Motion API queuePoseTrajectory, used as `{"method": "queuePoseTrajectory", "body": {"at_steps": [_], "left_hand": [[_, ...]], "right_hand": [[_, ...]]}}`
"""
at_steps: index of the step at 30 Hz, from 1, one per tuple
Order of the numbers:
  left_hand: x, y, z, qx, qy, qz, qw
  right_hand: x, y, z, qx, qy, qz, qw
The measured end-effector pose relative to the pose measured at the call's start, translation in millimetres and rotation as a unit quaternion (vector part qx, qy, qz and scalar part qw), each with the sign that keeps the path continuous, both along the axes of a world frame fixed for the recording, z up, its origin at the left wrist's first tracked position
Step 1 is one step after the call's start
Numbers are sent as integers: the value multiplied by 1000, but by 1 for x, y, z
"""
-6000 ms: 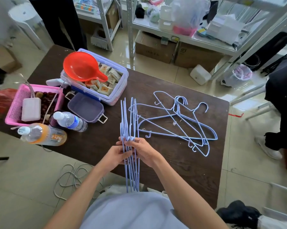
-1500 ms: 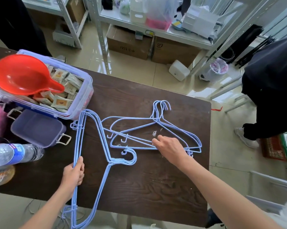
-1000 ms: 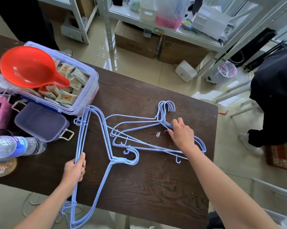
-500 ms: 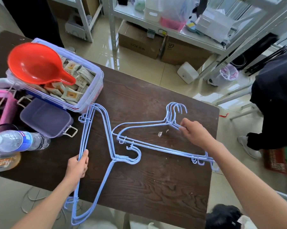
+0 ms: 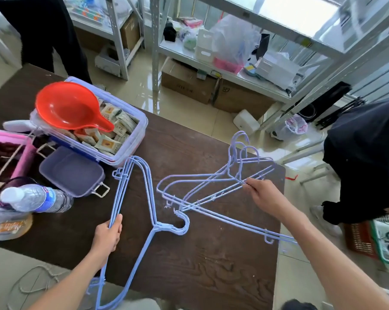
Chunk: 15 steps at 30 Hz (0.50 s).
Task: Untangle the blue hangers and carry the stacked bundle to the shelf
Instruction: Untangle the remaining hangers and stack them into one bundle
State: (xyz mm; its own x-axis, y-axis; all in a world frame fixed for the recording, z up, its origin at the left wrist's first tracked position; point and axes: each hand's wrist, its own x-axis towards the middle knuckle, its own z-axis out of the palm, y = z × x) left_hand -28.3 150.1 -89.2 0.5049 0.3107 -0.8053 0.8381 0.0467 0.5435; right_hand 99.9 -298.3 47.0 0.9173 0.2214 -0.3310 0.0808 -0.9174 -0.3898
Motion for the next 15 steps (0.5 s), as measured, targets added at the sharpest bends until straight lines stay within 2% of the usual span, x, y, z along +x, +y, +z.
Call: {"method": "queuePoseTrajectory", "body": {"at_steps": [3,9,13,15], "left_hand": [[1,1,2,4,-2,2,1000],[0,-2,3,4,-3,2,1000],[0,-2,2,16,-1,2,1000],[-1,-3,-1,25,-1,1,1000]], "right_hand": [[8,17,-29,56,2,-30,998],[18,51,-76,108,74,-98,987],[24,55,-91,114,75,-118,984],[30,54,-99,69,64,-119,988]]}}
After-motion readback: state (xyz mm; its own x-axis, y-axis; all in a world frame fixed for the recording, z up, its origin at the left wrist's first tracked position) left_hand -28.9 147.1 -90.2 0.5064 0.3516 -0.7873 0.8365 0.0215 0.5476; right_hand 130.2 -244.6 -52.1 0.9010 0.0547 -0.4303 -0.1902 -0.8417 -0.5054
